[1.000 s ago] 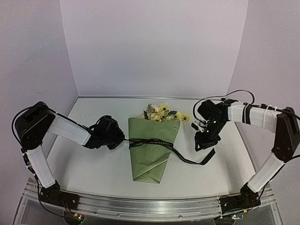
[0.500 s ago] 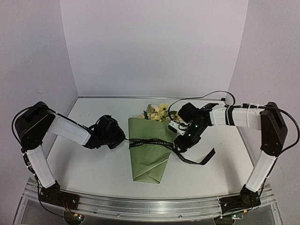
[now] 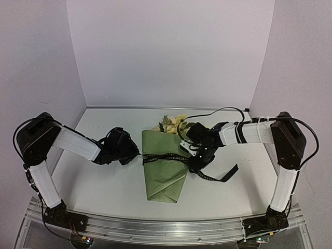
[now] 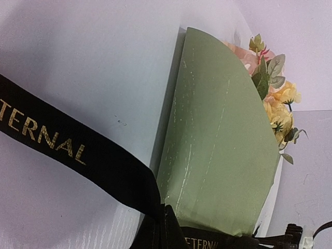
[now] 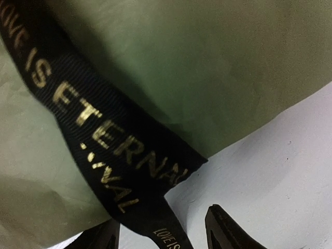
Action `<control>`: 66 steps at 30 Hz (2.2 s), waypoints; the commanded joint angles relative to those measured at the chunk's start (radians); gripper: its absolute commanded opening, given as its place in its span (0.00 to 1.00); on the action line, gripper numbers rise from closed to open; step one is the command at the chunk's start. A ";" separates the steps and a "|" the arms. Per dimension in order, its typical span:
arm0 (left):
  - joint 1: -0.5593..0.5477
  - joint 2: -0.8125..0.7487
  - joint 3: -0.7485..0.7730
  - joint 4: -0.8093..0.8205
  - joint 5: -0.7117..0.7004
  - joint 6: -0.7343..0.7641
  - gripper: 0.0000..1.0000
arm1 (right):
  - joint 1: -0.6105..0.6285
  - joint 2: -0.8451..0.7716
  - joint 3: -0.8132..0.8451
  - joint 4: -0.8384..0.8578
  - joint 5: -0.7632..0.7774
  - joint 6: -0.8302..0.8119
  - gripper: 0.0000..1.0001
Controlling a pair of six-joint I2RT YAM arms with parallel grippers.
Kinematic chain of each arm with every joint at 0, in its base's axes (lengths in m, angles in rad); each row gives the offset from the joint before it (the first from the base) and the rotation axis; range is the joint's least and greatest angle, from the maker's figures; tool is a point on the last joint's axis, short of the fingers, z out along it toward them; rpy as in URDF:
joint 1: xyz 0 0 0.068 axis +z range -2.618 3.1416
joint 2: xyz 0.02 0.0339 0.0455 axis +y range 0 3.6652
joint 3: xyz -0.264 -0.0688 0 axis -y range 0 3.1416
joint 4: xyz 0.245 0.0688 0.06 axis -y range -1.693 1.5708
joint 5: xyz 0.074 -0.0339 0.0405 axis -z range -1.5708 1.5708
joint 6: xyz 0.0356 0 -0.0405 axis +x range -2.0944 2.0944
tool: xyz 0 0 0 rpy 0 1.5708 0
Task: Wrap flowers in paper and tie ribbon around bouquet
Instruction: Tie the ribbon around the folded bouquet.
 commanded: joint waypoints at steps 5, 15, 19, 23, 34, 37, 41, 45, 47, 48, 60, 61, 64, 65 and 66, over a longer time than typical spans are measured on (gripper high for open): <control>-0.004 -0.011 0.003 0.036 0.005 -0.025 0.00 | 0.004 0.005 0.083 -0.029 0.075 -0.003 0.11; -0.004 0.013 0.020 -0.061 0.028 -0.016 0.00 | 0.000 -0.099 0.093 -0.113 0.158 0.013 0.00; 0.003 0.002 -0.009 -0.119 0.013 -0.019 0.00 | -0.049 -0.144 0.067 -0.130 0.174 0.096 0.00; 0.017 -0.019 -0.054 -0.126 0.007 -0.020 0.00 | -0.123 -0.165 0.021 -0.140 0.151 0.185 0.00; 0.077 -0.076 -0.093 -0.112 0.019 0.028 0.00 | -0.209 -0.215 -0.109 -0.130 0.066 0.294 0.00; 0.090 -0.104 -0.059 -0.127 0.018 0.091 0.00 | -0.209 -0.220 -0.138 -0.118 0.015 0.342 0.00; 0.089 -0.151 -0.019 -0.154 -0.018 0.172 0.00 | -0.208 -0.225 -0.178 -0.108 0.013 0.390 0.00; 0.098 -0.183 -0.006 -0.161 -0.035 0.209 0.00 | -0.208 -0.217 -0.189 -0.109 0.045 0.404 0.00; 0.124 -0.180 -0.014 -0.167 -0.016 0.210 0.00 | -0.212 -0.221 -0.192 -0.113 0.071 0.409 0.00; 0.143 -0.179 -0.027 -0.174 -0.008 0.203 0.00 | -0.219 -0.225 -0.198 -0.114 0.075 0.416 0.00; 0.629 -0.365 -0.294 -0.259 0.112 0.168 0.00 | -0.504 -0.452 -0.472 -0.096 0.061 0.525 0.00; 0.670 -0.374 -0.297 -0.262 0.133 0.177 0.00 | -0.527 -0.473 -0.489 -0.092 0.054 0.532 0.00; 0.708 -0.379 -0.279 -0.274 0.160 0.205 0.00 | -0.566 -0.490 -0.504 -0.092 0.031 0.549 0.00; 0.713 -0.375 -0.271 -0.280 0.161 0.210 0.00 | -0.576 -0.490 -0.507 -0.090 0.017 0.554 0.00; 0.716 -0.371 -0.265 -0.283 0.163 0.212 0.00 | -0.582 -0.492 -0.509 -0.089 0.010 0.557 0.00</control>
